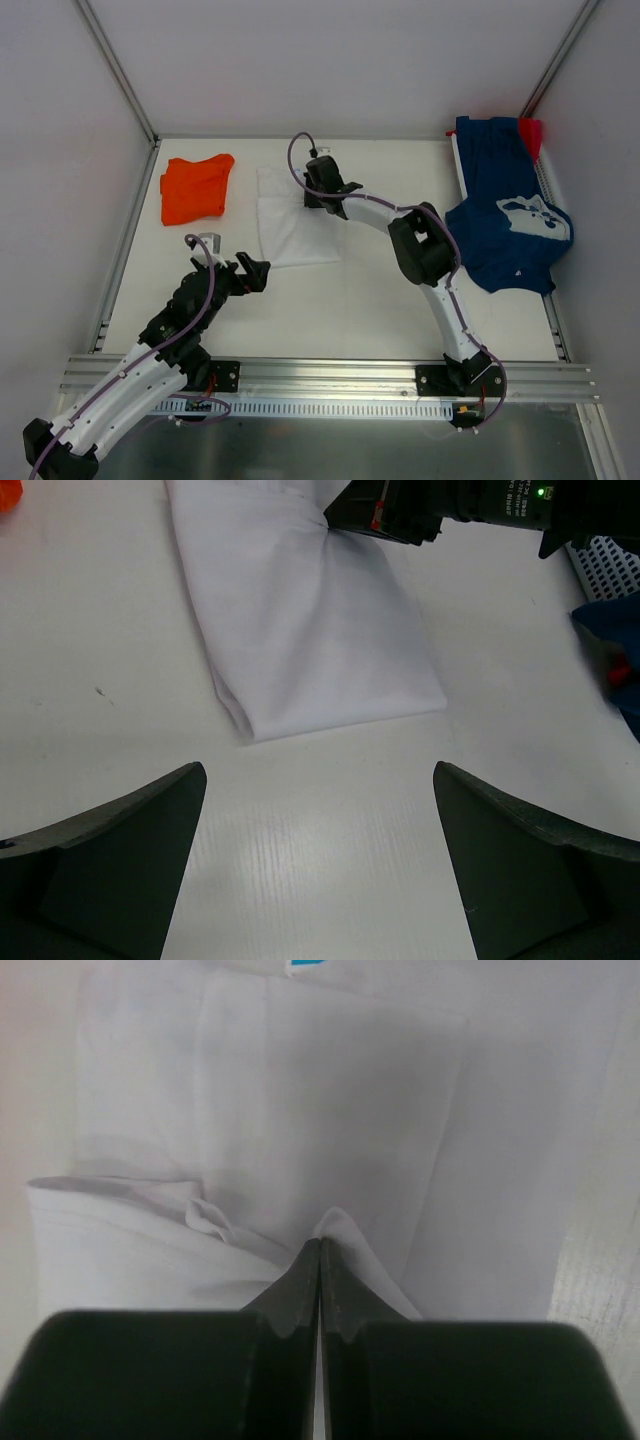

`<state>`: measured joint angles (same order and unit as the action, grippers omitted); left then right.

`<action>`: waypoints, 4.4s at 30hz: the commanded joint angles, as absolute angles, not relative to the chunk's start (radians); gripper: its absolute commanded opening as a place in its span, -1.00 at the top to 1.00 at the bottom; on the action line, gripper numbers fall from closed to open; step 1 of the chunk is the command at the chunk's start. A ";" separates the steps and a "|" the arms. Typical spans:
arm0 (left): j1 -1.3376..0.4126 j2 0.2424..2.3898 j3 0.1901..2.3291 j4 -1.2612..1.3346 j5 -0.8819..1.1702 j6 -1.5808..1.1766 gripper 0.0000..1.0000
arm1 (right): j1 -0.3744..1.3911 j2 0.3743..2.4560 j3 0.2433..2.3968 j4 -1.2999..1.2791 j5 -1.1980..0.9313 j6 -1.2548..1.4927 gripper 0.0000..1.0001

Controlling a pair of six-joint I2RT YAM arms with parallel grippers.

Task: Fold and stack the t-shirts
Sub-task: Fold the folded rectangular tshirt in 1/3 of the way, then grab one side of the 2/3 rectangular tshirt with both arms

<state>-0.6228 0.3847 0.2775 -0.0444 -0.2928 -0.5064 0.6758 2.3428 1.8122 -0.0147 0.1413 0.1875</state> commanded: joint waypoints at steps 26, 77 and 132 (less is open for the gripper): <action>-0.629 0.452 0.290 0.035 -0.310 -0.488 -0.98 | 0.704 1.743 1.401 -0.069 0.488 0.212 -0.99; -0.264 1.663 0.273 1.187 0.319 -0.842 -0.34 | 0.684 1.778 0.614 0.758 0.011 0.729 -0.99; -0.327 0.586 0.290 0.196 0.155 -0.690 1.00 | 0.994 1.324 0.782 0.095 0.496 0.497 0.99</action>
